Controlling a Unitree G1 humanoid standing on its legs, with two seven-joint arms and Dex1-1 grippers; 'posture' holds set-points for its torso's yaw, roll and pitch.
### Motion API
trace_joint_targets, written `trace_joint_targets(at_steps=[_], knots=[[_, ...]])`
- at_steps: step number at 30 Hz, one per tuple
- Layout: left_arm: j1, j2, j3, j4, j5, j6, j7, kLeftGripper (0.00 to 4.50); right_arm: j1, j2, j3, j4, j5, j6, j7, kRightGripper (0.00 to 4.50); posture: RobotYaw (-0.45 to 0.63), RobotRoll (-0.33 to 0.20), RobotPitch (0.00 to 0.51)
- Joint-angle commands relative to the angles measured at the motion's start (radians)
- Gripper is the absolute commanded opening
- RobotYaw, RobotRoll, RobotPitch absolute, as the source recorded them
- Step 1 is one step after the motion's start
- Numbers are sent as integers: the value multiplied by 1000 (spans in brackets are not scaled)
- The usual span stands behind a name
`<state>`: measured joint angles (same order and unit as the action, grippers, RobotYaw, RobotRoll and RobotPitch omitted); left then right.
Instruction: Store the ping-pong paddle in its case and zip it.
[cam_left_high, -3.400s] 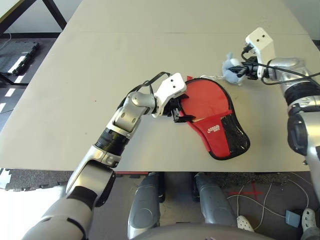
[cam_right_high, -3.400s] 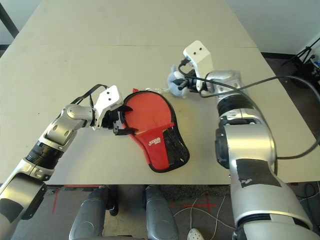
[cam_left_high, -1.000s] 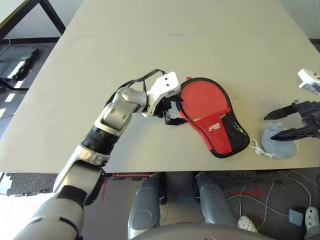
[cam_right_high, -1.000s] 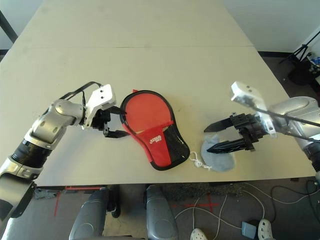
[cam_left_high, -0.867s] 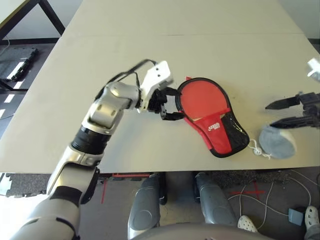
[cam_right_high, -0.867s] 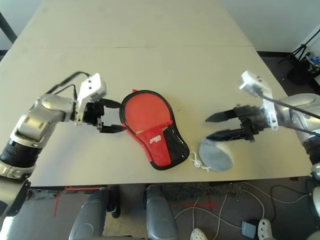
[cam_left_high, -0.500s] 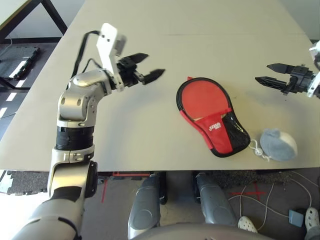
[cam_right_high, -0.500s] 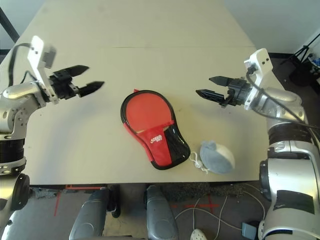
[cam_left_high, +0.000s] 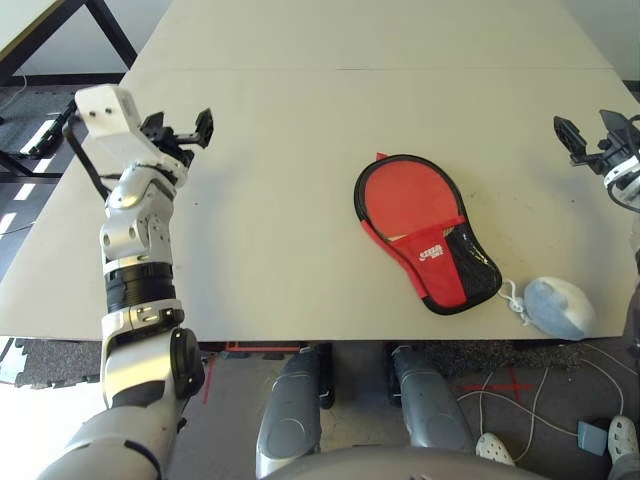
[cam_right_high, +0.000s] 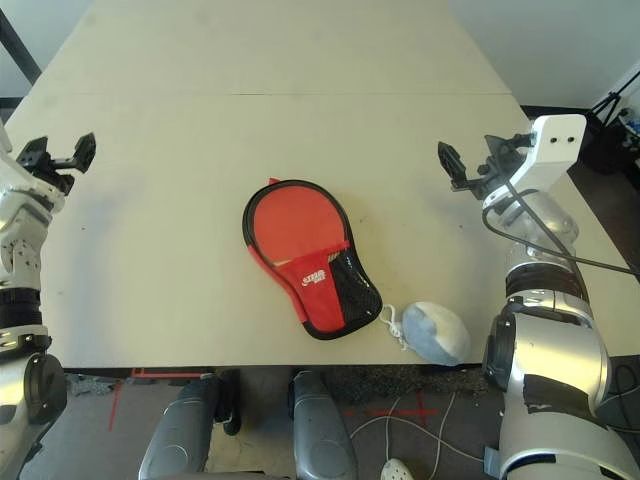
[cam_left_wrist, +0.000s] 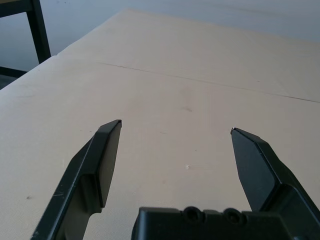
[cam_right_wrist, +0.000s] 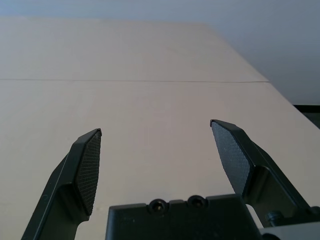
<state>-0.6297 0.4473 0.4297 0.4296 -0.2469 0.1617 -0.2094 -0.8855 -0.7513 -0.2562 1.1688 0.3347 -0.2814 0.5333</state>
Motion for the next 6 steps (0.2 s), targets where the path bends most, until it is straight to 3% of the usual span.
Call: trace_joint_targets(at_steps=[1, 6], knots=[[33, -5, 11, 46, -1, -41, 23, 4500, 28, 5, -32, 22, -21, -11, -36, 4481, -7, 0, 195], [41, -3, 2, 78, -4, -70, 27, 4500, 32, 10, -40, 28, -33, -7, -47, 4481, -12, 0, 197]])
